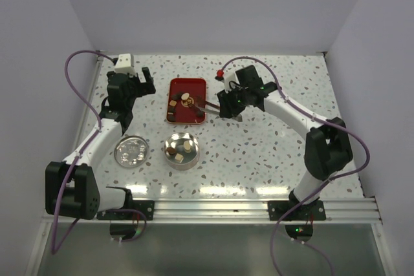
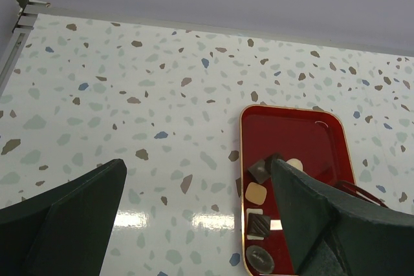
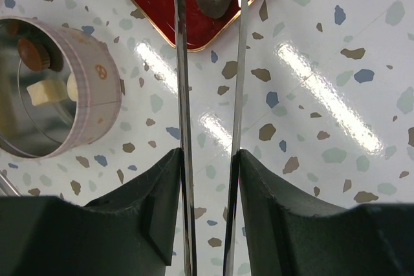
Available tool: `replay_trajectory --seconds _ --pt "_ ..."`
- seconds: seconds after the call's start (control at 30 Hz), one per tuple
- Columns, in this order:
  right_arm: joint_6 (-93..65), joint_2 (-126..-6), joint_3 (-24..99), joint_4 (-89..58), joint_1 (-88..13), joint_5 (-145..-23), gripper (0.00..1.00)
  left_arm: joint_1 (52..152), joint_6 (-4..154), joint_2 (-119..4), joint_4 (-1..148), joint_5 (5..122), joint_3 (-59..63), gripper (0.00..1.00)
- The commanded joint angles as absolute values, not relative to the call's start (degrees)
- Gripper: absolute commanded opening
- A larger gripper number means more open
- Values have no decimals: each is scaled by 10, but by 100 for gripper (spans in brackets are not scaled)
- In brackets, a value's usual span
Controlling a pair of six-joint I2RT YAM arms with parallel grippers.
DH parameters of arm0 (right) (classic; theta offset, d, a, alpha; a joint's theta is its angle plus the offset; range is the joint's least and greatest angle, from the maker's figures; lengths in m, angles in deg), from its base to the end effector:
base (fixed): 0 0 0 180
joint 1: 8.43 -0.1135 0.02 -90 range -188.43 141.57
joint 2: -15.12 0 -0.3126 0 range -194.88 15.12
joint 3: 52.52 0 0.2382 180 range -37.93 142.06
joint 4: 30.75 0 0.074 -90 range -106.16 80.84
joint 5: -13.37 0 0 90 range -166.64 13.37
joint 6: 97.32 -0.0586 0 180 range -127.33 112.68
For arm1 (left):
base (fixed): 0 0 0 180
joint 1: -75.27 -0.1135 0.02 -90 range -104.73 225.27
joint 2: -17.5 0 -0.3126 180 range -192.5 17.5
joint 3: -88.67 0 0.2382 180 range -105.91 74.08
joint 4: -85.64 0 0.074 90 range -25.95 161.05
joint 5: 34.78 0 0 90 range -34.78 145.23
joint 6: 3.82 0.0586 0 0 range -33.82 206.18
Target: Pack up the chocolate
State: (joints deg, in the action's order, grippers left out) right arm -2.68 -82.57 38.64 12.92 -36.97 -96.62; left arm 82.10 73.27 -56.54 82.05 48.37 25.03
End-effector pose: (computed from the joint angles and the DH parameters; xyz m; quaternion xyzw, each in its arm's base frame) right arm 0.3252 0.1997 0.2970 -0.3210 0.8706 0.2291 0.2942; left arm 0.2953 -0.0283 0.3391 -0.0784 0.7835 -0.0590 0.6136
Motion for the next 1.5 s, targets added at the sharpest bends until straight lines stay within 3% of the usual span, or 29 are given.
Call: replay_trajectory --seconds 0.0,0.77,1.47 --pt "-12 -828 415 120 -367 -956 43 823 733 -568 822 479 228 100" --pt "-33 -787 409 109 -368 -927 41 823 733 -566 824 482 231 100" --pt "-42 -828 453 140 -389 -916 37 823 731 -562 826 484 232 100"
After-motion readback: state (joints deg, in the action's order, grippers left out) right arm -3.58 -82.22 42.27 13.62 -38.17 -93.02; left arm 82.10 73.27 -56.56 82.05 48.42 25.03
